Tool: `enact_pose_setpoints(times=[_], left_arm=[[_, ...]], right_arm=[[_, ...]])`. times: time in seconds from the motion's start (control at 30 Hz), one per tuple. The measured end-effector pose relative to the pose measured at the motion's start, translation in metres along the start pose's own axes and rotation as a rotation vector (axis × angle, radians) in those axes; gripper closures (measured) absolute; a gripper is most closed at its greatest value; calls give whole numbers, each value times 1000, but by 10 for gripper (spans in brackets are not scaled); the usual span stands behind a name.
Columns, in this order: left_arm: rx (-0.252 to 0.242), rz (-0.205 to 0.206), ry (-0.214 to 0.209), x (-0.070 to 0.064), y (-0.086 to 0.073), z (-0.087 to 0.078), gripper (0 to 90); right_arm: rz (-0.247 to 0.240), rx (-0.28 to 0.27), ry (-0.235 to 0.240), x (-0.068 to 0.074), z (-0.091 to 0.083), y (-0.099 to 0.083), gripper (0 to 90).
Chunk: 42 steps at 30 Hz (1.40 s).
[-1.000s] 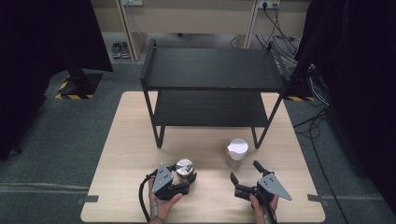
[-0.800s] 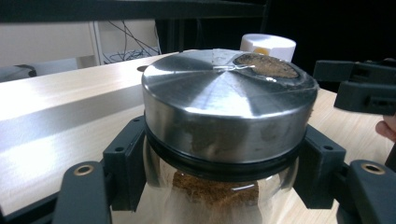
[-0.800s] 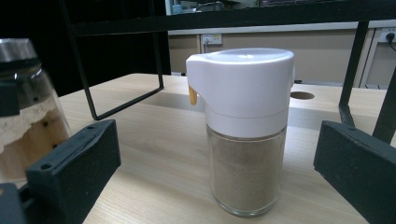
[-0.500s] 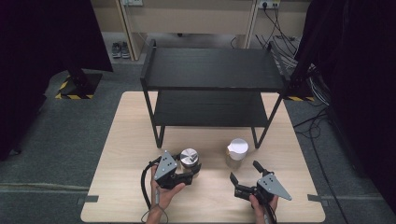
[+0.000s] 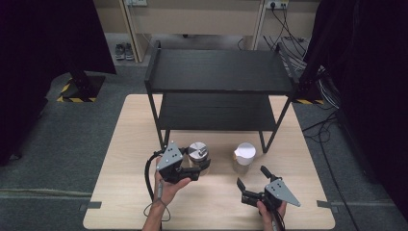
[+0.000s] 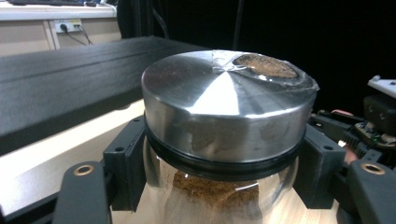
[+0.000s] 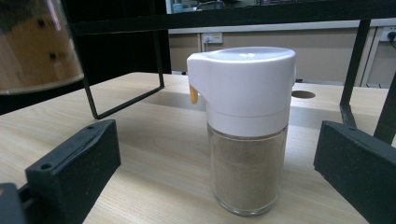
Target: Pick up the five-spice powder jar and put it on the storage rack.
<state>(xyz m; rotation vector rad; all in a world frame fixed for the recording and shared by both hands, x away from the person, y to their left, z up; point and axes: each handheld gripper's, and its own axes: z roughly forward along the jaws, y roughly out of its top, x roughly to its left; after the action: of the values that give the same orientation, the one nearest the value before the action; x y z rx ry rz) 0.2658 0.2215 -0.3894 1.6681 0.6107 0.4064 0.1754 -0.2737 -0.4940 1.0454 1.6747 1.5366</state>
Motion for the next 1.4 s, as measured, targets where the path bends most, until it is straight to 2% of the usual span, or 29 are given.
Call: enact_pose_setpoints(times=[0.1,0.37,0.63,0.73,0.87,0.97,1.1,1.23,1.4], left_arm=[[4,8,-2,2,9,0,310],[-8,30,-48,10,41,2,310],[-18,42,-56,12,57,5,310],[-26,22,-82,19,62,6,310],[-20,30,-85,23,76,5,311],[-30,26,-106,30,86,5,311],[-29,40,-100,33,103,5,310],[-40,24,-114,43,118,8,311],[-41,32,-118,51,139,11,310]], right_arm=[[1,1,1,0,0,0,7],[2,1,1,1,0,0,4],[4,0,1,0,-1,0,4],[5,-1,1,0,-1,0,4],[4,-2,-1,0,-1,0,4],[3,-2,-1,0,-1,0,4],[3,-1,-1,0,-1,0,4],[2,-2,-2,0,-1,0,4],[2,-1,0,0,-1,0,4]])
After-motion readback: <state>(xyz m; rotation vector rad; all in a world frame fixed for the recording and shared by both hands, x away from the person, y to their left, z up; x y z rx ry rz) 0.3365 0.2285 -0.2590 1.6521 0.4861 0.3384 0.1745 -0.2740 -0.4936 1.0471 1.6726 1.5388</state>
